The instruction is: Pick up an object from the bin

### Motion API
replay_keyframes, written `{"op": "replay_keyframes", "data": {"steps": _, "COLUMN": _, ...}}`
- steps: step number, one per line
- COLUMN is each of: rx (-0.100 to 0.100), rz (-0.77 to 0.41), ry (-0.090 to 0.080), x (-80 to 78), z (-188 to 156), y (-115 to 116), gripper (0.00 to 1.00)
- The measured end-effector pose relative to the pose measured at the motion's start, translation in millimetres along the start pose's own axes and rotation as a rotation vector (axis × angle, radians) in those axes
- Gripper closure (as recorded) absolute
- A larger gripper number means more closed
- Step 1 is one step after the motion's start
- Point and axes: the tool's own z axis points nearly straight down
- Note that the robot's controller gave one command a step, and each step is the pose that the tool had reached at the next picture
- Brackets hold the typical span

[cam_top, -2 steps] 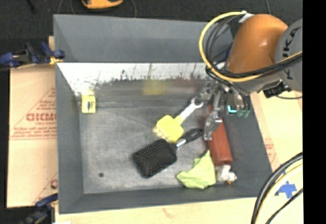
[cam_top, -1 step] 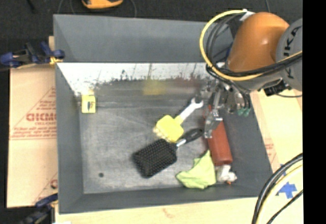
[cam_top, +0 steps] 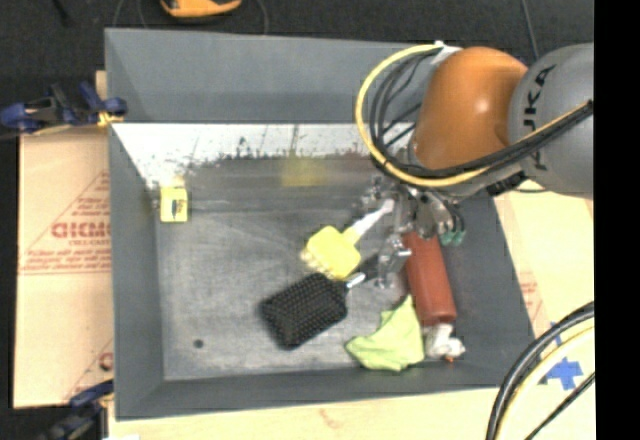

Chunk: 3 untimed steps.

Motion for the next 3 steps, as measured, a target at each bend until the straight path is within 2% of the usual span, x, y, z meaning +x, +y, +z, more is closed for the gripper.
{"op": "replay_keyframes", "data": {"steps": 1, "rx": -0.005, "rz": 0.052, "ry": 0.004, "x": 3.6, "z": 24, "y": 27, "gripper": 0.00}}
{"op": "replay_keyframes", "data": {"steps": 2, "rx": -0.003, "rz": -0.029, "ry": 0.005, "x": 10.4, "z": 35, "y": 31, "gripper": 0.00}}
{"op": "replay_keyframes", "data": {"steps": 3, "rx": -0.004, "rz": -0.223, "ry": 0.001, "x": 17.0, "z": 77, "y": 41, "gripper": 0.00}}
